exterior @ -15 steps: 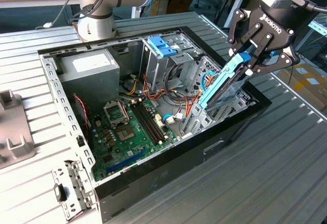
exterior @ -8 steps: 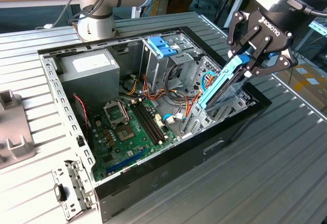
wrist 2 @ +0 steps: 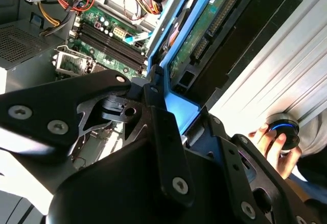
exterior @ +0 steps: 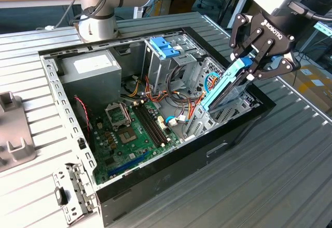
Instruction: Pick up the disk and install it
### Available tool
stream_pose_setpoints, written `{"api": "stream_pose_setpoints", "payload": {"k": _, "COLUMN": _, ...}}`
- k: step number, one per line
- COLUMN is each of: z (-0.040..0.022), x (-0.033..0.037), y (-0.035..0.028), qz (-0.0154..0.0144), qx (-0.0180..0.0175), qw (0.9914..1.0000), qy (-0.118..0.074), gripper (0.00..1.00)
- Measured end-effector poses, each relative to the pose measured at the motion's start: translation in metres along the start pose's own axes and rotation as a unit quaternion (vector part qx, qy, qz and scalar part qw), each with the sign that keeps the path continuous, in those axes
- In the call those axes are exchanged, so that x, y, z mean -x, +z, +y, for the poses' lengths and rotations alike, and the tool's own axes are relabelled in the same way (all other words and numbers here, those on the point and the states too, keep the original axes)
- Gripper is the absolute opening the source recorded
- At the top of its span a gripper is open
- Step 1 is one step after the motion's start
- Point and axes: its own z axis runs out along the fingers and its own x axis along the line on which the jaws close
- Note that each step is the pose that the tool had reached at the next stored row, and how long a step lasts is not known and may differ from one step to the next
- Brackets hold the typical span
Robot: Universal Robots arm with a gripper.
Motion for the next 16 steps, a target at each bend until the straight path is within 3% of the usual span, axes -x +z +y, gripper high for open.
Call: {"api": "stream_pose_setpoints", "payload": {"k": 16, "z": -0.0008, "x": -0.0013, "y": 0.0095, "qz": 0.0, "qx": 0.0, "qw": 1.0, "qy": 0.0, "gripper": 0.37}}
